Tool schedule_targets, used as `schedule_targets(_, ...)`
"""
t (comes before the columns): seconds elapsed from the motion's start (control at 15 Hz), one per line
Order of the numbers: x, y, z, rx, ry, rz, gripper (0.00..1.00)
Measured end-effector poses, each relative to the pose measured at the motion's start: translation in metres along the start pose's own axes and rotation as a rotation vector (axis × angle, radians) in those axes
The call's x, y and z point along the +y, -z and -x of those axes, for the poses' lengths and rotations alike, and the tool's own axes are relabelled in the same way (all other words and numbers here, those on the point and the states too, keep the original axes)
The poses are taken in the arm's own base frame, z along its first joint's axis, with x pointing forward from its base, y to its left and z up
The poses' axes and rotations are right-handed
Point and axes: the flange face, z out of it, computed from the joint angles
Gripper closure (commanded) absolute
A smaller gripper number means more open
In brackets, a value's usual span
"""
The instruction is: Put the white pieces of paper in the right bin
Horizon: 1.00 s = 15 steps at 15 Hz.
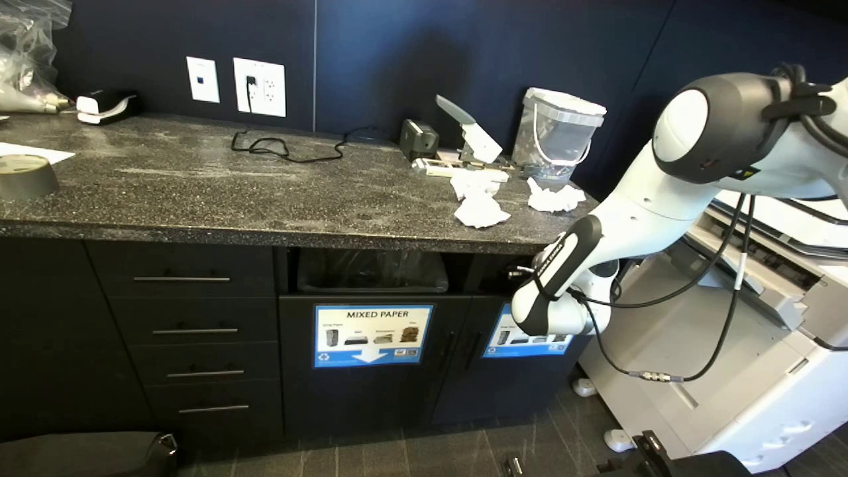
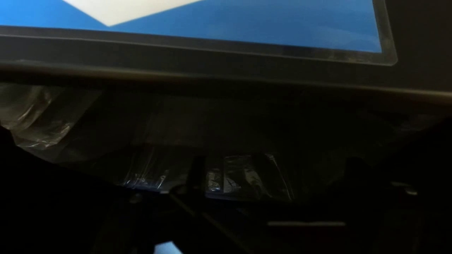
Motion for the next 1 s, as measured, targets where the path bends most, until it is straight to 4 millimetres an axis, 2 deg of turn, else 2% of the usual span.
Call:
schedule_targets(0.33,0.000,0.018,-0.007,-0.147,0.061,-0.043,0.00)
schedule_targets(0.8,0.011,0.072,-0.055,-0.406,0.143,-0.092,0.00)
schedule_targets(1.0,0.011,0.099,-0.084,-0.519,0.213,-0.180,0.00)
